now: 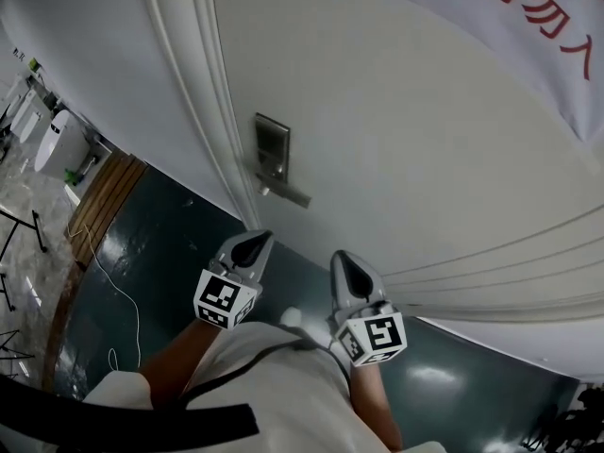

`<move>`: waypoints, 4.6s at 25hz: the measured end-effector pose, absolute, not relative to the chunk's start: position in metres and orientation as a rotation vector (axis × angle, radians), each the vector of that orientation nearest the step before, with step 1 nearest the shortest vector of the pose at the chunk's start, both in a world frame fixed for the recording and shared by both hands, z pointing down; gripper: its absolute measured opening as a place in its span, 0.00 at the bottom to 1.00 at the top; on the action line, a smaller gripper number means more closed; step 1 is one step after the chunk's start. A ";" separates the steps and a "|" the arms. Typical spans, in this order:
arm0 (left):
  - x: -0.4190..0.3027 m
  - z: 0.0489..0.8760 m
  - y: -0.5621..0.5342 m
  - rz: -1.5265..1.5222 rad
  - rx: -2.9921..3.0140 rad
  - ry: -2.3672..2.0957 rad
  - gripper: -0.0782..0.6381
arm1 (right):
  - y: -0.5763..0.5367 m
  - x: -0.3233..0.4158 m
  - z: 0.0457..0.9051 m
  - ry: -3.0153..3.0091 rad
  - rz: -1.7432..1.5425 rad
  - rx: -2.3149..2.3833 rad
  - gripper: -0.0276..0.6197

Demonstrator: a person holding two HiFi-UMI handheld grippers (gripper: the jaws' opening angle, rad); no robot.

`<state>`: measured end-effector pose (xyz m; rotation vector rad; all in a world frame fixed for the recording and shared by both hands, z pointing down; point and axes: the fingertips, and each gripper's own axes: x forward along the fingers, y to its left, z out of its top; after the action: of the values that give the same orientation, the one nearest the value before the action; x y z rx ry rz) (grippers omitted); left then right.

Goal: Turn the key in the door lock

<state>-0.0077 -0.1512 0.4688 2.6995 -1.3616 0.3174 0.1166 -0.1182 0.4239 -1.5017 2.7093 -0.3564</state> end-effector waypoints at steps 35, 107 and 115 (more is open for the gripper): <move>-0.041 0.514 -0.199 0.887 2.961 -1.455 0.12 | -0.150 0.073 0.439 2.751 -0.362 -1.536 0.06; -0.040 0.545 -0.278 0.601 2.731 -1.515 0.18 | -0.177 0.029 0.473 2.845 -0.339 -1.624 0.06; -0.042 0.544 -0.280 0.517 2.667 -1.499 0.18 | -0.176 0.030 0.470 2.847 -0.327 -1.605 0.06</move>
<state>-0.0415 -0.2798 0.5438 2.6669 -1.4991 0.5172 0.0302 -0.1756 0.4704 -1.6050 2.8472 -0.3265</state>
